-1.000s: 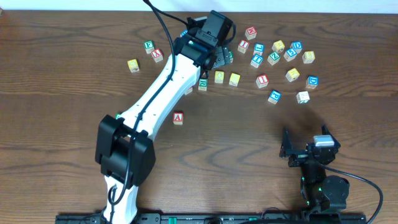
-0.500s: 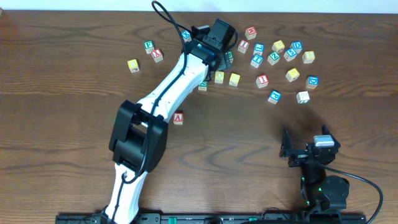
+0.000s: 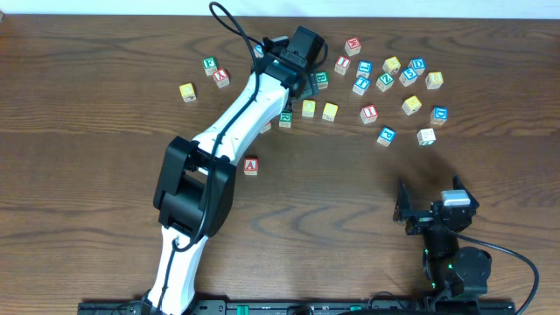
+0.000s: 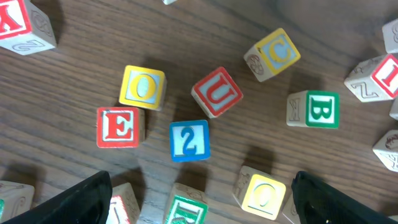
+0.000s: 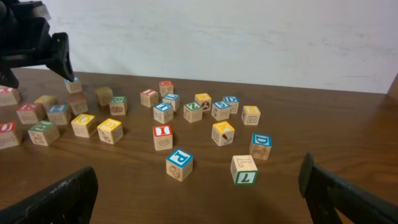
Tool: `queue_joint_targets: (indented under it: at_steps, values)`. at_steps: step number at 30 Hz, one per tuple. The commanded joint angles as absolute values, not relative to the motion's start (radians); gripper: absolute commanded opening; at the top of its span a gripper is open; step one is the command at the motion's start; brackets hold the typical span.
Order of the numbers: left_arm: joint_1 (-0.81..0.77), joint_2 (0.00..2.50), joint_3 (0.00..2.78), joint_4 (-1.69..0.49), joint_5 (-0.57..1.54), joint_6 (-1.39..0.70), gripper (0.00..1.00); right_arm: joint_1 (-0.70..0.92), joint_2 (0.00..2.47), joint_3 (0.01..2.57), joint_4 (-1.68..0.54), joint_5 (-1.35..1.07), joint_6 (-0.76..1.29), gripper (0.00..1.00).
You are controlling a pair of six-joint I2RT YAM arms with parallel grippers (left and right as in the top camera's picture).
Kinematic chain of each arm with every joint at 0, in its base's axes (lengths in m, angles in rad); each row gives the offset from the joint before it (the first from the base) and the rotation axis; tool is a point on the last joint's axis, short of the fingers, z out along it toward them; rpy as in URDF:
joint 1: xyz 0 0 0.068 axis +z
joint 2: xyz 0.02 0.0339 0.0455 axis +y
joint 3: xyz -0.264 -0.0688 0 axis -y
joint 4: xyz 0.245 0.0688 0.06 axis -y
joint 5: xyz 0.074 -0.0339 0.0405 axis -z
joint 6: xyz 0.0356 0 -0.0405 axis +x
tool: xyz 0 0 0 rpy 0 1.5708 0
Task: Spell out AI2
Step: 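Raise the left gripper and move it over the blue 2 block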
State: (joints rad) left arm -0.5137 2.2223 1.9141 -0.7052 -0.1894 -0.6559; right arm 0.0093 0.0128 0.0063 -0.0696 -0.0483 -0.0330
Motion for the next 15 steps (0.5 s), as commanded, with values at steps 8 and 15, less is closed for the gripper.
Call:
queue_joint_targets:
  at_steps: [8,15]
  values:
    - [-0.507,2.25,1.943,-0.706,-0.194,-0.668,0.9,0.0,0.009,0.006,-0.074,-0.044,-0.023,0.99]
    - [-0.506,2.314,1.943,-0.704,-0.15,-0.675,0.9,0.0,0.009,0.006,-0.074,-0.044,-0.023,0.99]
